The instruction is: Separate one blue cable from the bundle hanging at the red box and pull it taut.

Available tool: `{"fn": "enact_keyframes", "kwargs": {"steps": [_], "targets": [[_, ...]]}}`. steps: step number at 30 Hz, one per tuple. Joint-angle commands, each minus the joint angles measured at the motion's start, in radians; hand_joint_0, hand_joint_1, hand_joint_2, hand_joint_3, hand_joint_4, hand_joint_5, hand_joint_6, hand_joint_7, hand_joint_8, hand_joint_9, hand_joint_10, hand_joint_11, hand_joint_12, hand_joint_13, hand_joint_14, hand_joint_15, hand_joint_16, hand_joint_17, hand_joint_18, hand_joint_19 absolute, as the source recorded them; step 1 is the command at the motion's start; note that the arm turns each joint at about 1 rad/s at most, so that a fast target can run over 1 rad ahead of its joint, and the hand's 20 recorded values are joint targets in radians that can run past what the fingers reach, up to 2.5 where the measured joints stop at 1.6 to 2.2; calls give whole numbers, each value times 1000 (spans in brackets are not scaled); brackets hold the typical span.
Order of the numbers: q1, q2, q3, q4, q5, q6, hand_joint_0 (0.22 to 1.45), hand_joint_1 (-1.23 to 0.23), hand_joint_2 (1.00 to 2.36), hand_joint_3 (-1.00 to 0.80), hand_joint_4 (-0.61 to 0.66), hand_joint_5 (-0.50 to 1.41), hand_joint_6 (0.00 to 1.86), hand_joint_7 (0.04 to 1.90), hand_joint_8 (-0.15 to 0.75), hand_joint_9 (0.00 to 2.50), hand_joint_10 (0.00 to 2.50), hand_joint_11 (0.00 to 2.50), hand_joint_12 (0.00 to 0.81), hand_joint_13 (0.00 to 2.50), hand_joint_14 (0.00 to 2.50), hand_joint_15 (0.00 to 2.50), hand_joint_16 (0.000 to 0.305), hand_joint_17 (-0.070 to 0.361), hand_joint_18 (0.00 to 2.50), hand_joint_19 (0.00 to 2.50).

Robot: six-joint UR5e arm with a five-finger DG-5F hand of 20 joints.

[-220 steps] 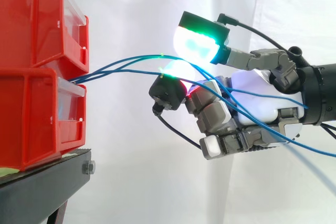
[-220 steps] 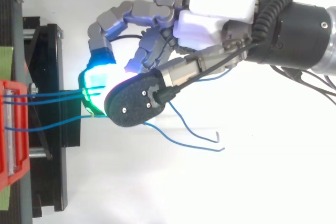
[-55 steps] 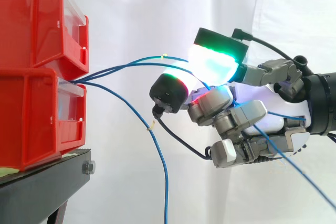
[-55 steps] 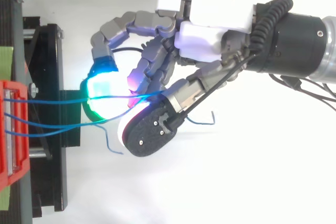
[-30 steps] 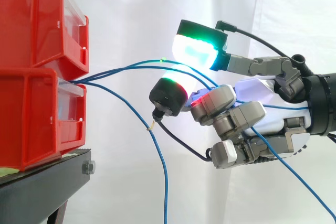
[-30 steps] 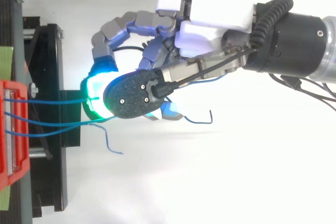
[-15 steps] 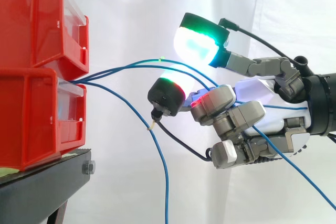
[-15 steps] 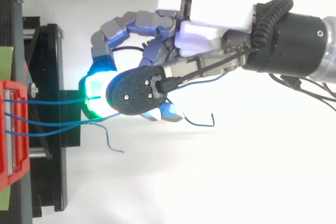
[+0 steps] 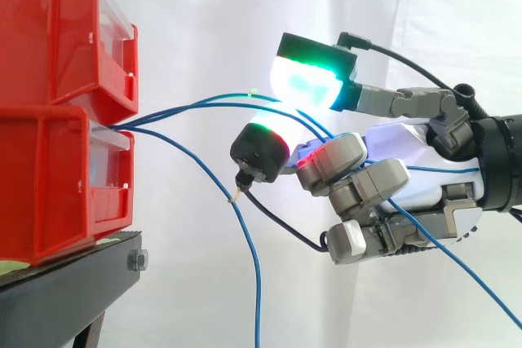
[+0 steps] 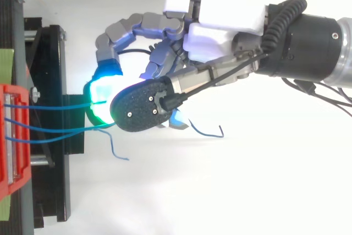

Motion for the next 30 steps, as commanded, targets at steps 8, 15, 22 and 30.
{"fn": "enact_keyframes", "kwargs": {"steps": [8, 15, 22, 30], "targets": [[1, 0, -2, 0, 0, 0, 591, -779, 1017, -25, -157, -149, 858, 1220, 301, 1198, 17, 1323, 442, 1134, 24, 1130, 60, 134, 957, 723], [1, 0, -2, 0, -2, 0, 537, -692, 1002, -474, 48, -152, 783, 1191, 286, 1129, 21, 1310, 414, 1071, 27, 1137, 55, 123, 860, 785], [1, 1, -2, 0, -2, 0, 534, -661, 1000, -500, 62, -147, 772, 1181, 287, 1136, 20, 1319, 411, 1073, 26, 1129, 55, 125, 861, 785], [-1, 0, -2, 0, -2, 0, 573, -728, 1020, -141, -44, -149, 833, 1251, 289, 1155, 20, 1327, 417, 1092, 27, 1121, 56, 126, 883, 758]]}}
